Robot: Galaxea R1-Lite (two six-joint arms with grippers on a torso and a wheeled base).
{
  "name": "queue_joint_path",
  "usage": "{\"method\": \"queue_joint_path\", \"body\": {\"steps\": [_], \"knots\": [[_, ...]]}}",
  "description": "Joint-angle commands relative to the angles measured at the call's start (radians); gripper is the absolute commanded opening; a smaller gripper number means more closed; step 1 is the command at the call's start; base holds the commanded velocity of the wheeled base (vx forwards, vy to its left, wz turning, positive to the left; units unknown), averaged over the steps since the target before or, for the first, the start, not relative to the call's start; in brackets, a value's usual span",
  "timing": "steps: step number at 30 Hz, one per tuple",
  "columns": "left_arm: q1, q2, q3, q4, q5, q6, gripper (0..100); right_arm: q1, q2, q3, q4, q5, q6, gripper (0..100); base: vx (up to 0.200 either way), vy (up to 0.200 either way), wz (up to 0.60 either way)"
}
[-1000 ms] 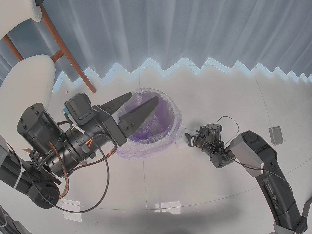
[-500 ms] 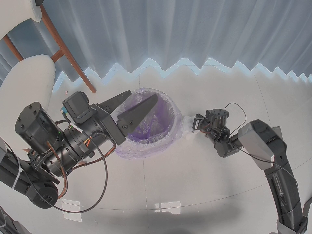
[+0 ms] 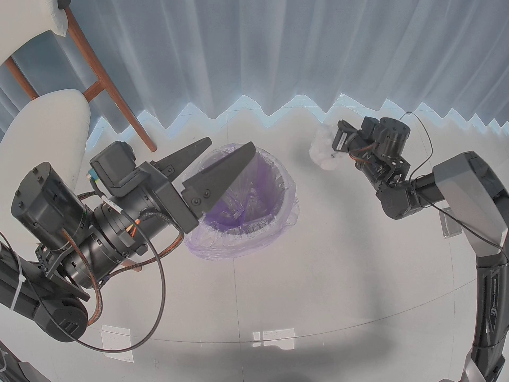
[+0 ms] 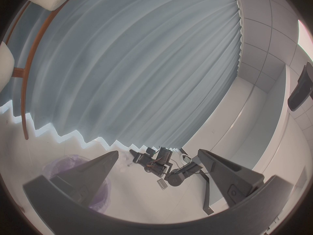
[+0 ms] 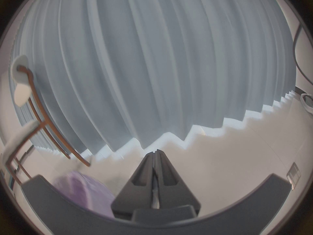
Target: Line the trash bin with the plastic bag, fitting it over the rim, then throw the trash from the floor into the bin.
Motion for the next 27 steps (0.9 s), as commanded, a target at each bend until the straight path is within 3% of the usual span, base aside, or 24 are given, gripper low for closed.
{"method": "queue_joint_path", "body": {"steps": [1, 12, 17, 27], "knots": [[-0.004, -0.025, -0.002, -0.001, 0.001, 0.0, 100, 0.079, -0.155, 0.028, -0.014, 0.001, 0.0, 0, 0.0, 0.0, 0.0], [0.03, -0.083, 0.001, 0.001, -0.009, 0.011, 100, 0.22, -0.16, 0.06, -0.03, 0.002, 0.006, 0, 0.0, 0.0, 0.0], [0.024, -0.084, -0.002, 0.001, 0.002, 0.006, 100, 0.258, -0.097, 0.086, -0.06, 0.002, 0.006, 0, 0.0, 0.2, 0.0], [0.029, -0.077, -0.005, 0.001, 0.001, 0.011, 100, 0.258, 0.024, 0.052, -0.11, 0.002, 0.002, 0, 0.0, 0.2, 0.0]]}}
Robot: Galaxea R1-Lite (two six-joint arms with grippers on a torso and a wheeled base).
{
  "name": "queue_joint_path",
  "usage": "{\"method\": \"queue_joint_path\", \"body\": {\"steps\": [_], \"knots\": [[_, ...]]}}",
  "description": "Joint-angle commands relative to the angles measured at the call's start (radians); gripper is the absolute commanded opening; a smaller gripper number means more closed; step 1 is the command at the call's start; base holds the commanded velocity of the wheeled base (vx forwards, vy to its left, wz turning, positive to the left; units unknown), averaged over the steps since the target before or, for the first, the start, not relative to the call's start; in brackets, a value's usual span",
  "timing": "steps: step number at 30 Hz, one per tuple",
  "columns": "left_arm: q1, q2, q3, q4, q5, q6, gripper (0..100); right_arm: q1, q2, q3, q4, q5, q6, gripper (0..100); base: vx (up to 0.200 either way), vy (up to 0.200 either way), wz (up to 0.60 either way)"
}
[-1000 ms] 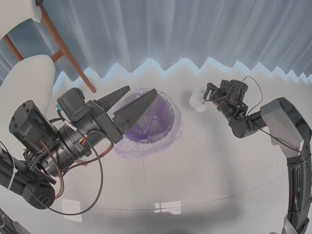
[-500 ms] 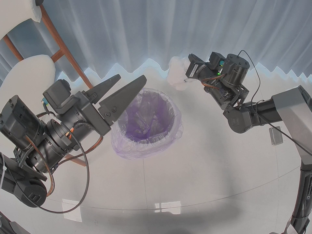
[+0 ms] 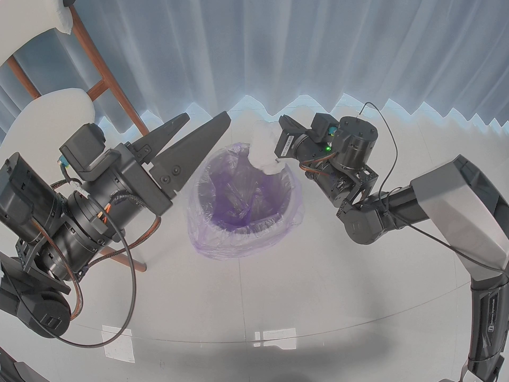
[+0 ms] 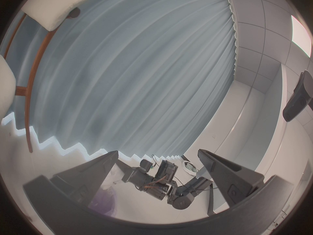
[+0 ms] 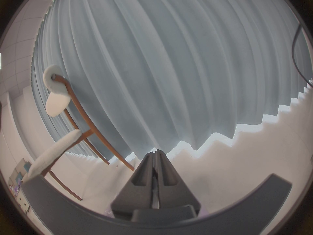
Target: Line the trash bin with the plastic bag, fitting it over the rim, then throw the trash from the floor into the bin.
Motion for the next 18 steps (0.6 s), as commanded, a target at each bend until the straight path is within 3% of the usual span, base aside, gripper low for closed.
{"method": "queue_joint_path", "body": {"steps": [1, 3, 18], "knots": [[0.002, 0.004, -0.001, -0.001, -0.004, 0.001, 100, 0.001, 0.079, -0.008, -0.011, 0.0, -0.003, 0, 0.0, 0.2, 0.0], [0.0, 0.006, -0.002, -0.002, -0.007, 0.003, 100, 0.003, 0.102, -0.01, -0.031, 0.0, -0.003, 0, 0.0, 0.2, 0.0], [-0.004, 0.011, 0.004, -0.002, -0.007, 0.003, 100, -0.041, 0.195, 0.115, -0.224, 0.002, -0.045, 0, 0.0, 0.0, 0.0]]}}
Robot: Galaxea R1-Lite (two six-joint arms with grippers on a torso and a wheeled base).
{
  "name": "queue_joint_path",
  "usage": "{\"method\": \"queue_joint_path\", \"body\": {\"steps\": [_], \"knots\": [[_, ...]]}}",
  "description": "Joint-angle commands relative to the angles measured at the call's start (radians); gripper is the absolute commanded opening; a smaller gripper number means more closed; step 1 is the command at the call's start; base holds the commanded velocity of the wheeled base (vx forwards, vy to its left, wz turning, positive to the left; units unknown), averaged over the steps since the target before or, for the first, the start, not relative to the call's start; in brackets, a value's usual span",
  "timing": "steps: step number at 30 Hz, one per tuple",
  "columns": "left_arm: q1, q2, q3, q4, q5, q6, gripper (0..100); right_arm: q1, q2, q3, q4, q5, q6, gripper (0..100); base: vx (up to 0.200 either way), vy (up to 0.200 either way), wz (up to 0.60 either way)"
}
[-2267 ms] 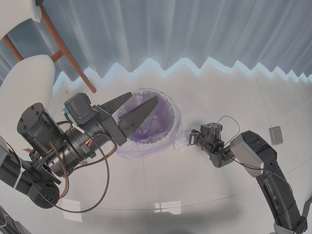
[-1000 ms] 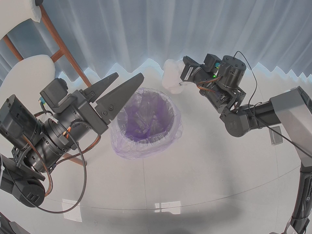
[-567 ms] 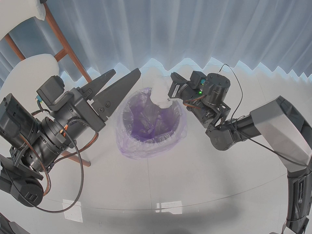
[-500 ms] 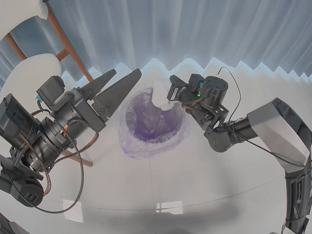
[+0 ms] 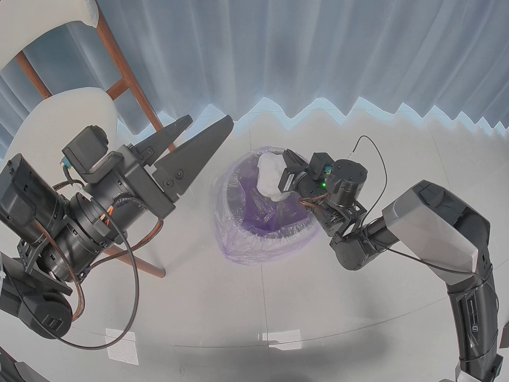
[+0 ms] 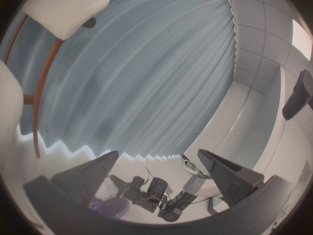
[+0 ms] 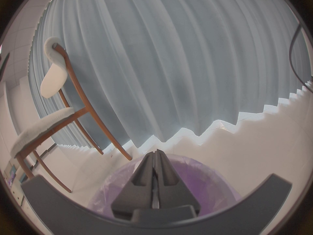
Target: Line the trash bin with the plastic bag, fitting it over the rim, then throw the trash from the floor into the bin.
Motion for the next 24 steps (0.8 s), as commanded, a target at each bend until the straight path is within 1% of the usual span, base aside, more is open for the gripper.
{"method": "queue_joint_path", "body": {"steps": [1, 7, 10, 15, 16, 21, 23, 24], "knots": [[0.0, 0.004, 0.001, -0.001, 0.0, 0.0, 100, -0.009, 0.034, 0.055, -0.036, 0.002, -0.013, 0, 0.0, 0.0, 0.0], [-0.003, 0.007, 0.003, -0.001, 0.0, 0.001, 100, -0.01, 0.1, 0.067, -0.071, 0.002, -0.025, 0, 0.0, 0.0, 0.0], [-0.003, 0.006, 0.003, -0.001, 0.0, 0.001, 100, -0.01, 0.135, 0.035, -0.082, 0.002, -0.031, 0, 0.0, 0.0, 0.0], [-0.003, 0.006, 0.003, -0.001, 0.0, 0.001, 100, -0.01, 0.135, 0.006, -0.074, 0.002, -0.03, 0, 0.0, 0.0, 0.0], [-0.003, 0.006, 0.003, -0.001, 0.0, 0.001, 100, -0.01, 0.134, 0.003, -0.075, 0.002, -0.03, 100, 0.0, 0.0, 0.0], [-0.005, 0.006, 0.003, -0.001, 0.0, 0.017, 100, -0.01, 0.112, 0.007, -0.106, 0.003, -0.03, 100, 0.0, 0.0, 0.0], [-0.005, 0.004, 0.003, -0.001, 0.0, 0.026, 100, -0.01, 0.079, 0.024, -0.117, 0.003, -0.03, 100, 0.0, 0.0, 0.0], [-0.005, 0.003, 0.001, -0.001, 0.001, 0.03, 100, -0.009, 0.03, 0.059, -0.126, 0.002, -0.028, 100, 0.0, 0.0, 0.0]]}}
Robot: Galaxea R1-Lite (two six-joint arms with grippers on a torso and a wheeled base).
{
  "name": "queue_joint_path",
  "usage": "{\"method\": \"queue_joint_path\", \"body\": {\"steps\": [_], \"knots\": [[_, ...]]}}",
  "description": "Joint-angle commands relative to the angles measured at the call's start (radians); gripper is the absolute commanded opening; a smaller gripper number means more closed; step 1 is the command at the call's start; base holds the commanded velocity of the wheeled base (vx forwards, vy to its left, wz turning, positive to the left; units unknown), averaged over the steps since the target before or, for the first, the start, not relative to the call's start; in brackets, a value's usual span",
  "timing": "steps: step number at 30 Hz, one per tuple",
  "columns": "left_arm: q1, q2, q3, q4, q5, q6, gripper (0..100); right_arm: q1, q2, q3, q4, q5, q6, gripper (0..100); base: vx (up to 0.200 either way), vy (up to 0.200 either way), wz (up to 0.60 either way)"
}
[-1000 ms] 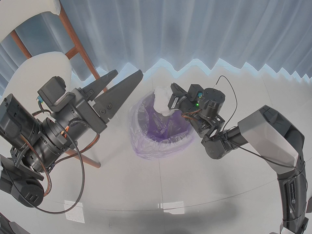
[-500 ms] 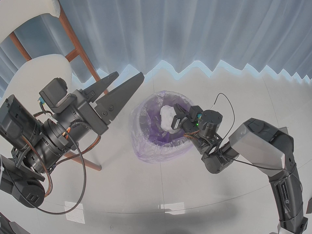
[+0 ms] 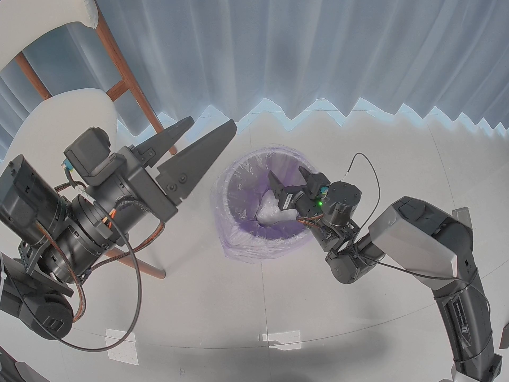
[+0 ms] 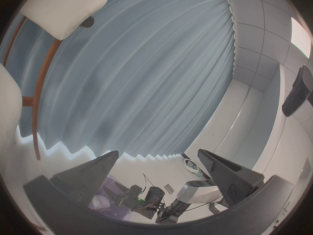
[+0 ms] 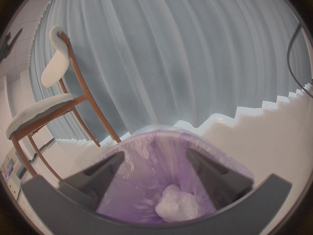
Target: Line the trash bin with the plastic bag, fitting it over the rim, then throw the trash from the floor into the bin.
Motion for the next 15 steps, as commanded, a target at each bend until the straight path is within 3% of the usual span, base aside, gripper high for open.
{"method": "queue_joint_path", "body": {"steps": [1, 8, 12, 15], "knots": [[0.0, -0.001, -0.002, -0.001, 0.001, 0.01, 100, 0.002, -0.08, 0.048, -0.017, -0.001, 0.001, 100, 0.0, 0.0, 0.0], [0.026, -0.051, -0.029, 0.001, 0.001, 0.039, 100, 0.007, -0.538, 0.447, -0.052, -0.006, 0.001, 100, 0.0, 0.0, 0.0], [0.059, -0.116, -0.028, 0.018, 0.012, 0.1, 100, -0.012, -0.815, 0.731, -0.044, -0.03, -0.002, 100, 0.0, 0.0, 0.0], [0.072, -0.202, -0.002, 0.073, 0.069, 0.106, 100, -0.047, -1.016, 0.916, -0.011, -0.038, -0.009, 100, 0.0, 0.0, 0.0]]}}
